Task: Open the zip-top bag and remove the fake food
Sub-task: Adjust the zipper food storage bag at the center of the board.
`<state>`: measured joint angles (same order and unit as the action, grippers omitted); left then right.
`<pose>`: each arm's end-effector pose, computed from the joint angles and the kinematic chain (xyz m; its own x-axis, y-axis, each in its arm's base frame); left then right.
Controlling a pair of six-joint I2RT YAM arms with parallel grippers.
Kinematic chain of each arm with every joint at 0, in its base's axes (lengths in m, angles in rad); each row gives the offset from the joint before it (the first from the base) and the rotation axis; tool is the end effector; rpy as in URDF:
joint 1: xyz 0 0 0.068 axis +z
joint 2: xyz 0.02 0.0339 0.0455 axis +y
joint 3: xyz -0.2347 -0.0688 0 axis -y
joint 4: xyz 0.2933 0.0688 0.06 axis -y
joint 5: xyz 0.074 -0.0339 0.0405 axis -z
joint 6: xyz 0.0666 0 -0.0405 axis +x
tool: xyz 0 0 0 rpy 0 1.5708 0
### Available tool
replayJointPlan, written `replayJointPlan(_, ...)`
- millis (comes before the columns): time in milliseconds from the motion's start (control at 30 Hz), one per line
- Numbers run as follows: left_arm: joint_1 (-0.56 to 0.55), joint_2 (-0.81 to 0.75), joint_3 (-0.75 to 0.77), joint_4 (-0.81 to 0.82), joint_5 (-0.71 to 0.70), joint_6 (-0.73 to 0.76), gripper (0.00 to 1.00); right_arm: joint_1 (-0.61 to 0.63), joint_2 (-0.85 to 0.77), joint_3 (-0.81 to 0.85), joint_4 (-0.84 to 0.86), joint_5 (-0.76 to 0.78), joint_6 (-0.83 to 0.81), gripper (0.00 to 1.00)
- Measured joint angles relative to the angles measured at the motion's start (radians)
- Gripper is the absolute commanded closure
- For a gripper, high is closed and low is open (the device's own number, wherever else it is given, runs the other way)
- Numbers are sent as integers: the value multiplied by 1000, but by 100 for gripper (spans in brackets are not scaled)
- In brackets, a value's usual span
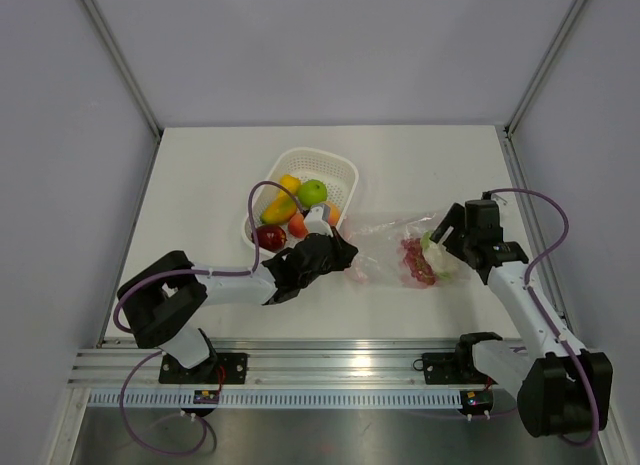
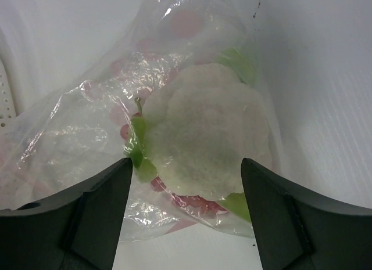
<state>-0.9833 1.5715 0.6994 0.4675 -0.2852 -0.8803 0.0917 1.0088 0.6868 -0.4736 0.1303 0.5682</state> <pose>0.2271 -0.3072 0.1079 -0.6442 -0.3673 -0.6709 0.2492 0.7285 -0.6381 0.2897 0.0180 0.1762 -0.5997 0.4807 -0.6398 0.3825 0.8744 0.2984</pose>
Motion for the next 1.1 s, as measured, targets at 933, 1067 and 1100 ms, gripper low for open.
replayJointPlan(933,1,17,55,-2,42,29,100,14,5,100,-41,121,13,100)
replayJointPlan(1067,0,17,65,3,53,40,100,18,-2,130,-49,146,12,100)
replayJointPlan(1100,0,17,67,5,54,42,100,18,-2,138,-51,150,12,100)
